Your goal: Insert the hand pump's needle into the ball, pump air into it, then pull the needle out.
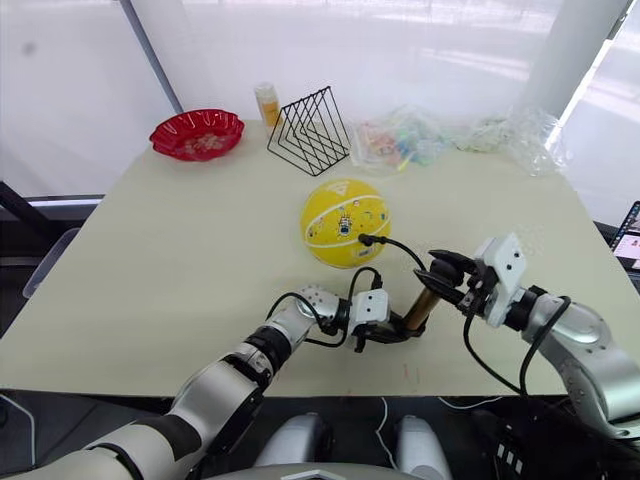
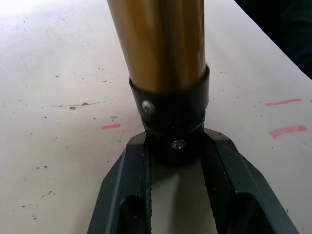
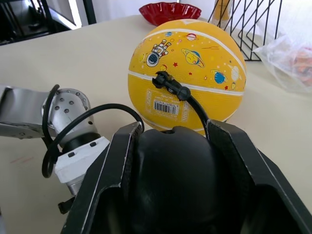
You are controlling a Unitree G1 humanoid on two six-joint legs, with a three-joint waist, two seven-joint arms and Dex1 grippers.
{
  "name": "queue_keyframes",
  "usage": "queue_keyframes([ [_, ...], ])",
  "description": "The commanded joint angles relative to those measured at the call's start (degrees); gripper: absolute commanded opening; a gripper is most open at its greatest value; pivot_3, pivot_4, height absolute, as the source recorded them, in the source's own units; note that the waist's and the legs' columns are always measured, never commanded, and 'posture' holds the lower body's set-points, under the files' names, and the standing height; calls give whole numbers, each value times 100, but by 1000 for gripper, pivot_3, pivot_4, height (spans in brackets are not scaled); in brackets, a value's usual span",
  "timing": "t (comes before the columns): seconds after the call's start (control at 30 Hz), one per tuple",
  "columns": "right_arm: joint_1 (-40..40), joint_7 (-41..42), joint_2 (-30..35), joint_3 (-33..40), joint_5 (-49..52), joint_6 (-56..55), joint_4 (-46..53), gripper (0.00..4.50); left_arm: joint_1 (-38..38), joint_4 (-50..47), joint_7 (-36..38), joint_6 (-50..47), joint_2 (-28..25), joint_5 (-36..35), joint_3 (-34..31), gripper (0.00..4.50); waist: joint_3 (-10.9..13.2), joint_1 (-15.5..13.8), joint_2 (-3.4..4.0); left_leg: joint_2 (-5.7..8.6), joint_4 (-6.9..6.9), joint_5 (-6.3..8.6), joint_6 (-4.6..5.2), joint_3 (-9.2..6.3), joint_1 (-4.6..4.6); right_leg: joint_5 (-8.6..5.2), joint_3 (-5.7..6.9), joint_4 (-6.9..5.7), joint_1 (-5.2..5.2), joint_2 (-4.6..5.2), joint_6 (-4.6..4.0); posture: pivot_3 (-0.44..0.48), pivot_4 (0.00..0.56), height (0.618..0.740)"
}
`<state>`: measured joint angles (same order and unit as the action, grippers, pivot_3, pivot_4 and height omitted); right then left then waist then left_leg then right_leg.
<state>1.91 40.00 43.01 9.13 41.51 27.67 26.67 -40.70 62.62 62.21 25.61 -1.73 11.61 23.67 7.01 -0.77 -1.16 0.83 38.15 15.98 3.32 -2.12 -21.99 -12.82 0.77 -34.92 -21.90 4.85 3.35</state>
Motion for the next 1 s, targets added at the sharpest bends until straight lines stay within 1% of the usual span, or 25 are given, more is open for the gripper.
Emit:
queue_keyframes([
  [0.03, 737, -182, 606, 1485, 1149, 486, 394, 1653, 370, 623, 263, -251, -293, 601, 486, 1001, 26, -4, 24, 1, 2, 0, 0, 1, -2, 0, 1, 0, -1, 2, 0, 0, 150, 737],
  [0.13, 1318, -343, 1195, 2151, 1884, 957, 302, 1653, 354, 636, 262, -250, -286, 608, 492, 1001, 39, -11, 33, 1, 6, 0, 0, -2, -23, 12, 5, 1, -18, 2, 22, 0, 150, 737],
  [0.23, 1656, -545, 1475, 2403, 2321, 1277, 264, 1653, 351, 644, 258, -243, -281, 615, 497, 1001, 42, -11, 38, 4, 17, -1, 0, -1, -58, 15, 4, -2, -48, 3, 24, 0, 150, 737],
  [0.33, 1679, -649, 1555, 2422, 2448, 1483, 322, 1653, 348, 650, 255, -241, -277, 616, 497, 1001, 46, -16, 32, 4, 18, -1, 0, -1, -80, 16, 3, -2, -66, 7, 25, 0, 150, 737],
  [0.4, 1424, -682, 1423, 2237, 2298, 1529, 434, 1653, 352, 650, 257, -237, -275, 617, 498, 1001, 45, -14, 32, 6, 17, -1, 0, 7, -83, 17, -3, -2, -71, 11, 27, 0, 150, 737],
  [0.43, 1055, -552, 1469, 1912, 1862, 1495, 541, 1653, 354, 649, 254, -235, -275, 618, 499, 1001, 44, -16, 30, 6, 17, -1, 0, 7, -83, 17, -4, -2, -71, 11, 28, 0, 150, 737],
  [0.5, 545, -550, 1184, 1373, 1492, 1421, 643, 1653, 363, 642, 250, -231, -274, 616, 499, 1001, 17, -15, 5, 5, 16, -1, 0, 3, -80, 17, -1, -2, -69, 10, 28, 0, 150, 737],
  [0.53, 352, -550, 1071, 1107, 1253, 1313, 644, 1653, 361, 644, 244, -232, -273, 617, 498, 1001, -12, -7, -22, 4, 12, 0, 1, 1, -77, 17, -1, -2, -67, 9, 27, 0, 150, 737],
  [0.57, 247, -524, 979, 910, 1056, 1182, 628, 1653, 355, 650, 240, -230, -277, 618, 497, 1001, -23, -3, -36, 0, 9, 0, 1, 1, -71, 17, -1, -2, -65, 4, 27, 0, 150, 737],
  [0.7, -90, -572, 316, 68, 227, 620, 298, 1653, 347, 660, 211, -229, -279, 615, 485, 1001, -37, 16, -55, -2, 12, 0, 0, 1, -47, 16, -3, -3, -45, 2, 26, 0, 150, 737],
  [0.8, -235, -456, 41, -378, -308, 269, 53, 1653, 347, 659, 208, -230, -277, 613, 486, 1001, -38, 18, -54, -7, 3, 1, 0, 1, 1, 1, -4, -2, -8, -2, 3, 0, 150, 737],
  [0.87, -330, -351, -148, -827, -797, -49, -300, 1653, 353, 652, 210, -237, -275, 608, 482, 1001, -49, 18, -73, -10, -6, 1, 0, 0, 15, -1, -2, 0, 2, -10, 1, 0, 150, 737],
  [0.93, -325, -293, -280, -889, -931, -193, -433, 1653, 357, 643, 211, -237, -278, 609, 484, 1001, -52, 17, -72, -13, -8, 1, 0, -2, 23, -4, 0, -1, 8, -16, -3, 0, 150, 737],
  [1.0, -191, -223, -301, -625, -760, -235, -297, 1653, 360, 640, 213, -236, -283, 609, 483, 1001, -50, 13, -65, -14, -8, 1, 0, -3, 23, -3, 1, -2, 8, -20, -4, 0, 150, 737],
])
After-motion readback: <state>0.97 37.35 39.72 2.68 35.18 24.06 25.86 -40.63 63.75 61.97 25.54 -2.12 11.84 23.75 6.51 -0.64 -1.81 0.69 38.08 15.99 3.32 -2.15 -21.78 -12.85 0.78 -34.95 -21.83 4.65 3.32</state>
